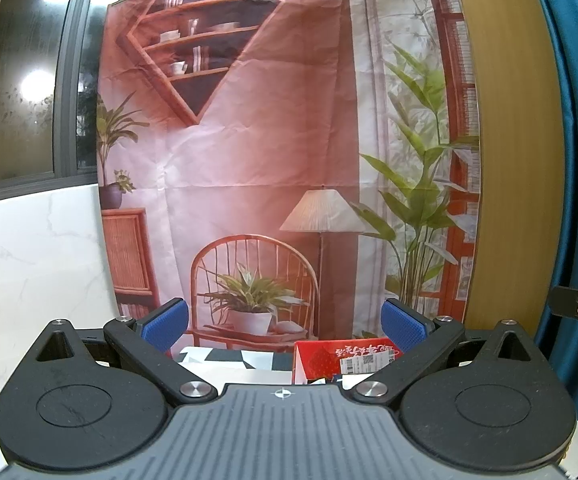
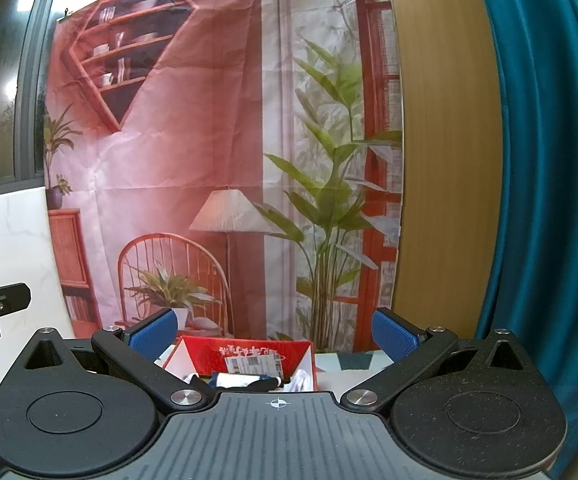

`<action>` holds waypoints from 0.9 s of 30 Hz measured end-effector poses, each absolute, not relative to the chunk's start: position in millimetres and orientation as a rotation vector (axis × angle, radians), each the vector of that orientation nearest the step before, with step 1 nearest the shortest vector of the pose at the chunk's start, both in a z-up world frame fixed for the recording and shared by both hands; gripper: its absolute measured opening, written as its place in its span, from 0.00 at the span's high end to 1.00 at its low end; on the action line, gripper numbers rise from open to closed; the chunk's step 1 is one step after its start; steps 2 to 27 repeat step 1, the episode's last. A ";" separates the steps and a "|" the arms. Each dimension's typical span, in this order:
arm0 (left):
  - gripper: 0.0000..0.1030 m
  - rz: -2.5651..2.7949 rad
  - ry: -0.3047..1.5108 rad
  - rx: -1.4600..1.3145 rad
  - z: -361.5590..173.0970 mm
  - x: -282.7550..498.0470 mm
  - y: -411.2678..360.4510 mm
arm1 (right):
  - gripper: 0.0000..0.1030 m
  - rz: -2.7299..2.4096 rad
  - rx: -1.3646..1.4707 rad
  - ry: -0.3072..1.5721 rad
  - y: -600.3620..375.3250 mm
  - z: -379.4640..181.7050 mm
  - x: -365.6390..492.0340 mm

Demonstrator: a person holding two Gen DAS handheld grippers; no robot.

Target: Organize soft objects

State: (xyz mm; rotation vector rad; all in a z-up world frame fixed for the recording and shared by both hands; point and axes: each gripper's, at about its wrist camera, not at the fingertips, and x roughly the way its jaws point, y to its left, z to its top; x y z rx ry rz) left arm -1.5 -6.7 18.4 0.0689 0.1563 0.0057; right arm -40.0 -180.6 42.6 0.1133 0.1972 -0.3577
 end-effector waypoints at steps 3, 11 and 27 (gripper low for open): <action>0.00 0.006 0.156 0.069 18.3 -1.7 -7.0 | 0.00 -0.357 0.113 0.197 -180.1 43.5 -39.4; 0.00 0.006 0.156 0.069 18.3 -1.7 -7.0 | 0.00 -0.357 0.113 0.197 -180.1 43.5 -39.4; 0.00 0.006 0.156 0.069 18.3 -1.7 -7.0 | 0.00 -0.357 0.113 0.197 -180.1 43.5 -39.4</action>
